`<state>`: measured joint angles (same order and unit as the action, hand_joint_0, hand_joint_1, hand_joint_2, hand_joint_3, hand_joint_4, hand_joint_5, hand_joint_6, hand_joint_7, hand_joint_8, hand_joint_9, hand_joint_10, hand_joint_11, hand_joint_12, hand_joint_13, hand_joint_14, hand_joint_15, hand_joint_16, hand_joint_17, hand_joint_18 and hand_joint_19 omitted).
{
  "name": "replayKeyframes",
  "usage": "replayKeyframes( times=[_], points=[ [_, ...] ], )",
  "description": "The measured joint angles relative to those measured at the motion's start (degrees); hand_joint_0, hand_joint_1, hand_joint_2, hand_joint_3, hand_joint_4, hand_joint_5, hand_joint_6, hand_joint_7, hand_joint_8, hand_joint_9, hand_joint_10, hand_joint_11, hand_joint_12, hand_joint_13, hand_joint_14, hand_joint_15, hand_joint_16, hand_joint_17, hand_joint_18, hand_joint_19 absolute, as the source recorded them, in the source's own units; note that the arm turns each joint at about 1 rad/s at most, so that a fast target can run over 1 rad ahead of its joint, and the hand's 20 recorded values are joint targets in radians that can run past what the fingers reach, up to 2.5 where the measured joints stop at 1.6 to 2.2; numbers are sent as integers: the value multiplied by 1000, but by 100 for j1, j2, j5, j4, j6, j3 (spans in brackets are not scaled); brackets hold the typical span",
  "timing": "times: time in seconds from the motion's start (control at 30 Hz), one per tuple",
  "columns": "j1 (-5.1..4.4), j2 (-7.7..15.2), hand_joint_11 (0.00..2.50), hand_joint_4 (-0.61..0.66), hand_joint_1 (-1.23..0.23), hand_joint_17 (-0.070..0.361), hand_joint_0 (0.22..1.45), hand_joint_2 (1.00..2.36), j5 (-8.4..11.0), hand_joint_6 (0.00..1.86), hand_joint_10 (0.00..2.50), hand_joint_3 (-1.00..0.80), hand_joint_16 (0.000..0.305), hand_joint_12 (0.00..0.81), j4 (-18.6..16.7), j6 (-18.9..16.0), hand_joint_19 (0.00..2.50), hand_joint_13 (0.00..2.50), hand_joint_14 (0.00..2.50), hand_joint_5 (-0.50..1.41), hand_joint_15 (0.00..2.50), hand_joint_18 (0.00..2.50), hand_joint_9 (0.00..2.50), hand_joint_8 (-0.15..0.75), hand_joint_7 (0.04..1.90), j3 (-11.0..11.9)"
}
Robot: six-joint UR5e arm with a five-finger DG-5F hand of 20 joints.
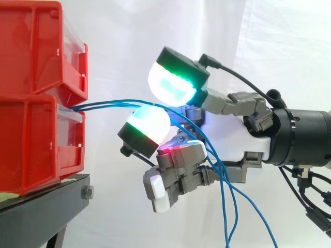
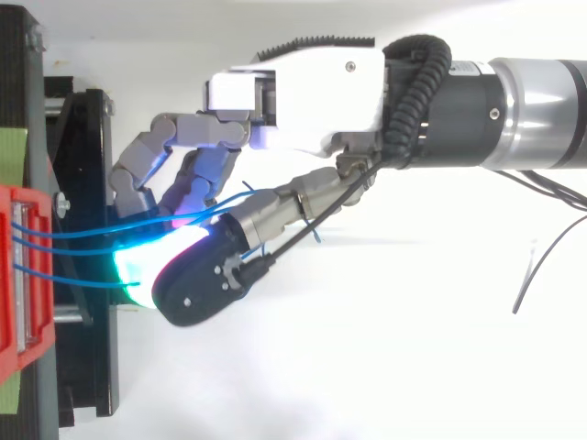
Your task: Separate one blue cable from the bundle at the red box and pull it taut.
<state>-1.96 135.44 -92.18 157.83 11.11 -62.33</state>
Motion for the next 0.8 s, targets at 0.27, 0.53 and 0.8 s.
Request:
replayKeyframes(
  times=[0.27, 0.53, 0.8],
  points=[
    [18, 1, 1660, -36, -954, 113, 771, 1000, 6, 942, 2, -500, 50, 423, -3, 223, 546, 825, 25, -154, 716, 746, 1059, 330, 1101, -11],
    [20, 1, 1674, 40, -978, 113, 584, 1000, -6, 933, 5, -500, 50, 425, 9, 490, 597, 858, 25, -109, 755, 762, 1146, 332, 1029, -15],
    [18, 1, 1600, 85, -675, 141, 410, 1000, -18, 900, 0, -500, 63, 484, 30, 617, 626, 862, 22, -82, 761, 777, 1227, 410, 952, -18]
  ],
)
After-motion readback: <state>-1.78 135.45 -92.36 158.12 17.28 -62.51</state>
